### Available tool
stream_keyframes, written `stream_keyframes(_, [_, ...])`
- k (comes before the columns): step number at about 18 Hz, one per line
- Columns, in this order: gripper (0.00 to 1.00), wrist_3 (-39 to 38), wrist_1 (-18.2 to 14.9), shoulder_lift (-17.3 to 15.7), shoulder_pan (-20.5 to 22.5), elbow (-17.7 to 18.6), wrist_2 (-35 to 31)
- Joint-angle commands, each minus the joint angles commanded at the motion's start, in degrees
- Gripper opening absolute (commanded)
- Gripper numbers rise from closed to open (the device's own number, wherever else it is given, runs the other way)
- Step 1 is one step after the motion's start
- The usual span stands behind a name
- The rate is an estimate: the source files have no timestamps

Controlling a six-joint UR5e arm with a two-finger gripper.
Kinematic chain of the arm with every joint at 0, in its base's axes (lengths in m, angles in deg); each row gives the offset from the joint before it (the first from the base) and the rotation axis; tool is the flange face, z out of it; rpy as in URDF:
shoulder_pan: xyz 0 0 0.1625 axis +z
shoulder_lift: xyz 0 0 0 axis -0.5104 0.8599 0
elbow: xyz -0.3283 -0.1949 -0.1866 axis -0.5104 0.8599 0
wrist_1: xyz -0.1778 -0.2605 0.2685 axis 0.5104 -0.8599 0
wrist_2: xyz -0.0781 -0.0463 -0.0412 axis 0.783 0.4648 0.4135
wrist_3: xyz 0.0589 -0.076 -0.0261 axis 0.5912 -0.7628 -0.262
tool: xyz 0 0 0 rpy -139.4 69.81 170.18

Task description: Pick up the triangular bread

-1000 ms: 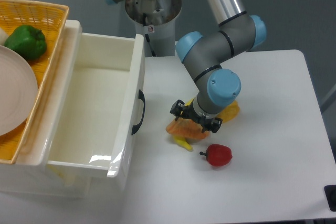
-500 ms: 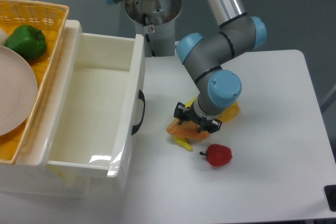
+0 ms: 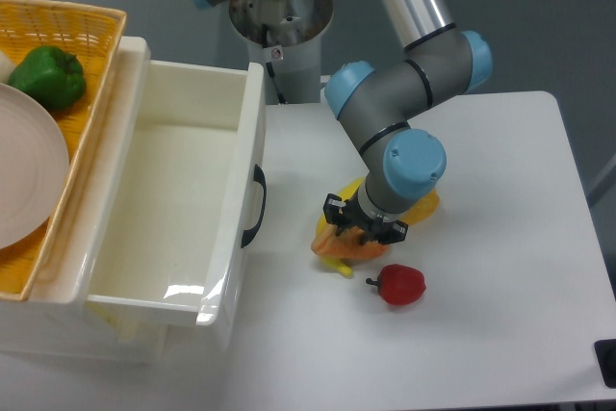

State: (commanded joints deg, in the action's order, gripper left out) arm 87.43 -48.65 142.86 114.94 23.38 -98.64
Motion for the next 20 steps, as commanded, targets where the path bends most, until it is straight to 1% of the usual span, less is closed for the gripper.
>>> stream_keyframes(1, [0.12,0.09,0.00,0.00,0.00,0.00,0.09])
stream_keyframes(2, [0.09,0.09,0.00,0.00,0.00,-0.09,0.09])
stream_keyframes(3, [0.09,0.09,0.00,0.00,0.00,-0.17,0.09])
stream_keyframes(4, [0.06,0.09,0.00,-0.09,0.00,-0.26,0.17])
stream_keyframes(5, [0.02,0.09,0.00,-0.17,0.00,-0.35,0.18])
stream_keyframes(6, [0.00,0.09,-0.09,-0.18,0.00,-0.44,0.18])
stream_keyframes(8, [0.00,0.09,-0.09,-0.26,0.00,-0.96,0.26])
stream_keyframes(10, [0.00,0.09,-0.61,-0.53,0.09,-2.45,0.26])
stream_keyframes(13, [0.00,0.17,-2.63,-0.79,0.26,-4.30,0.26])
stream_keyframes(15, [0.00,0.53,-3.34,-1.31,0.53,-4.74,0.26])
stream_keyframes(17, [0.00,1.49,-3.34,-2.28,0.53,-4.83,0.26])
stream_keyframes(20, [0.00,5.17,-3.25,-3.95,0.53,-5.10,0.09])
